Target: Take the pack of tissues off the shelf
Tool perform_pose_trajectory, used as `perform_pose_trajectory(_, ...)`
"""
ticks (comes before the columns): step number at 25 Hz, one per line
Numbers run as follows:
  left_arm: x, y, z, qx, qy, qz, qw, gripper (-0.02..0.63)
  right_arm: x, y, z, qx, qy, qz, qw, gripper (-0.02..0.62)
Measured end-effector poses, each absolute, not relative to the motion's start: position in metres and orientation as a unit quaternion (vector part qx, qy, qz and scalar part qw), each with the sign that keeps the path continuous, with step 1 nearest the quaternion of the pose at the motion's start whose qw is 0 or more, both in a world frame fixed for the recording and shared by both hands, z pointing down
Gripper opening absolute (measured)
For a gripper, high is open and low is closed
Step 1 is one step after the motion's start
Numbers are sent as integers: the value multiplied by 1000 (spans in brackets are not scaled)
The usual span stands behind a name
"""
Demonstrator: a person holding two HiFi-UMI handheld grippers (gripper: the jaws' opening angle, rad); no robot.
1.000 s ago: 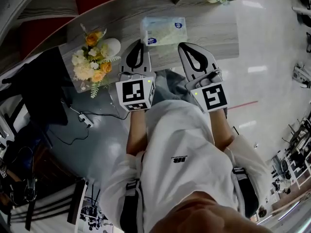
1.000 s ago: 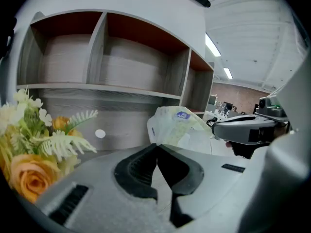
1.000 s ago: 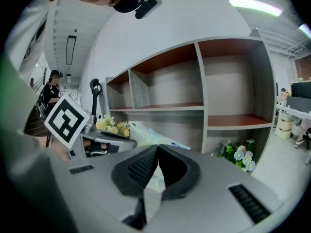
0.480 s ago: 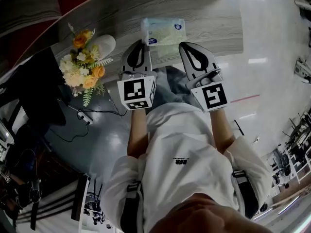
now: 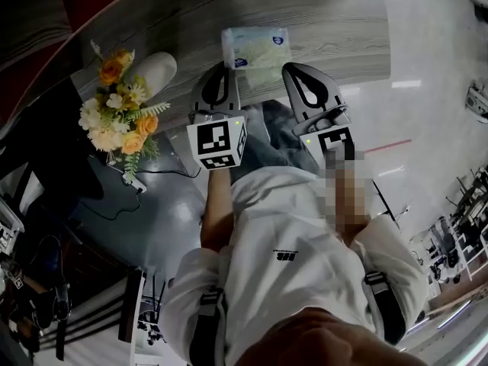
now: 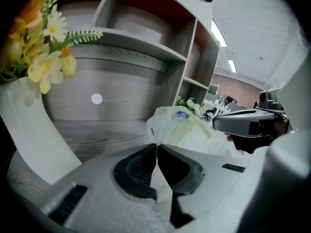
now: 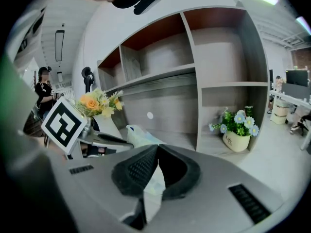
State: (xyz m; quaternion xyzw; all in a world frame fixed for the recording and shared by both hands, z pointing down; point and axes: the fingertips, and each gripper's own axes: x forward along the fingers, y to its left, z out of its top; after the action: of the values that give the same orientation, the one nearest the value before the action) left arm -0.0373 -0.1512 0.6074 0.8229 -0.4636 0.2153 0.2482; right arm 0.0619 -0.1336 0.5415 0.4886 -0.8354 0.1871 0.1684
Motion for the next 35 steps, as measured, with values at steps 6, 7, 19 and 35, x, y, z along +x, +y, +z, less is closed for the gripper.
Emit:
perform_pose_trajectory(6, -36, -147, 630, 823, -454, 230, 253, 32, 61, -131, 561, 491, -830, 199, 175, 25)
perform_pose_trajectory(7, -36, -147, 633, 823, -453, 232, 254, 32, 61, -131, 563, 492, -829, 201, 175, 25)
perform_pose_trajectory(19, -33, -139, 662, 821, -436, 250, 268, 32, 57, -124, 585, 491, -823, 217, 184, 25)
perform_pose_trajectory(35, -43, -135, 670, 817, -437, 263, 269, 95, 50, -122, 588, 491, -823, 218, 185, 25)
